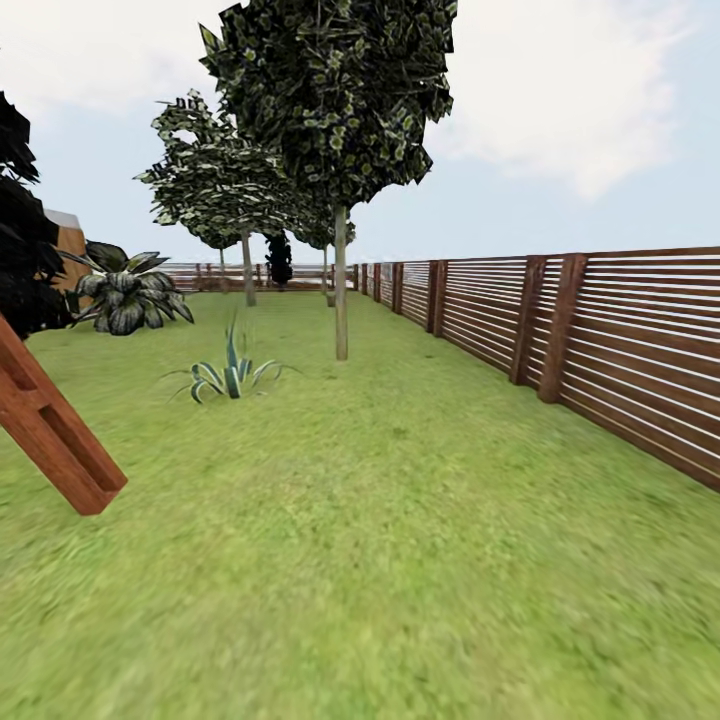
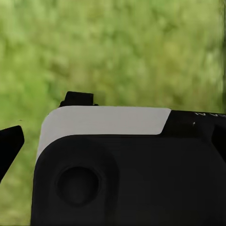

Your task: Take the three Easter eggs out of the wicker basket on the lawn in the garden, then place them on the lawn next to a single tree (choose any tree) so that all three eggs are next to the same tree and none are left in the basket.

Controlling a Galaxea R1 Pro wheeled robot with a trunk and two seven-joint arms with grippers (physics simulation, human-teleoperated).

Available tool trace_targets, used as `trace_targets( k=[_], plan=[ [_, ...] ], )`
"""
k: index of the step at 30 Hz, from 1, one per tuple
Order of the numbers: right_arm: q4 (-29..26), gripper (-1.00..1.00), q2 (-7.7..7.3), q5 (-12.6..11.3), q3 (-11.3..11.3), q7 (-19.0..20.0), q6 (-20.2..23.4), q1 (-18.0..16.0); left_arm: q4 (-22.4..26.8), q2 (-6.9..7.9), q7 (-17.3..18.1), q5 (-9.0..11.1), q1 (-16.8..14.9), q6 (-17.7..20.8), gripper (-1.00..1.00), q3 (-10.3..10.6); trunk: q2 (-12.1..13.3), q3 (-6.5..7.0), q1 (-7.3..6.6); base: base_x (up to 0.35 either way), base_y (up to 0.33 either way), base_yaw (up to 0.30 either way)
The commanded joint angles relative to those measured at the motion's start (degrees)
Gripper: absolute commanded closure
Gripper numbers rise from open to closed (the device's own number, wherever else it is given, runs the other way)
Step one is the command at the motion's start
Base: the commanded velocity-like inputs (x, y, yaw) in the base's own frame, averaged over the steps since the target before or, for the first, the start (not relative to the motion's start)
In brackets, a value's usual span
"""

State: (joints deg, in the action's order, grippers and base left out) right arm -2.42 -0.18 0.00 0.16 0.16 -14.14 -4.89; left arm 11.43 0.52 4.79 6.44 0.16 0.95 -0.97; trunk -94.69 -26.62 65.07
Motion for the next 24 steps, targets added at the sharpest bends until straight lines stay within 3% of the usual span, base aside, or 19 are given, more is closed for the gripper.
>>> trace_targets(
  k=[1, 24],
  plan=[
    [0.07, -1.00, -0.02, 0.02, 0.01, 0.02, -0.18, -0.03, 0.09, 0.01, 0.25, 0.58, 0.02, 0.10, -1.00, -0.09, -0.02, -0.05, 0.03, 0.312, -0.103, 0.000],
    [0.05, -1.00, -0.08, 0.08, 0.09, 0.02, -0.18, -0.03, 0.09, 0.09, 0.22, 0.59, 0.02, 0.10, -1.00, -0.16, -0.02, -0.05, 0.03, 0.312, -0.107, 0.000]
  ],
)
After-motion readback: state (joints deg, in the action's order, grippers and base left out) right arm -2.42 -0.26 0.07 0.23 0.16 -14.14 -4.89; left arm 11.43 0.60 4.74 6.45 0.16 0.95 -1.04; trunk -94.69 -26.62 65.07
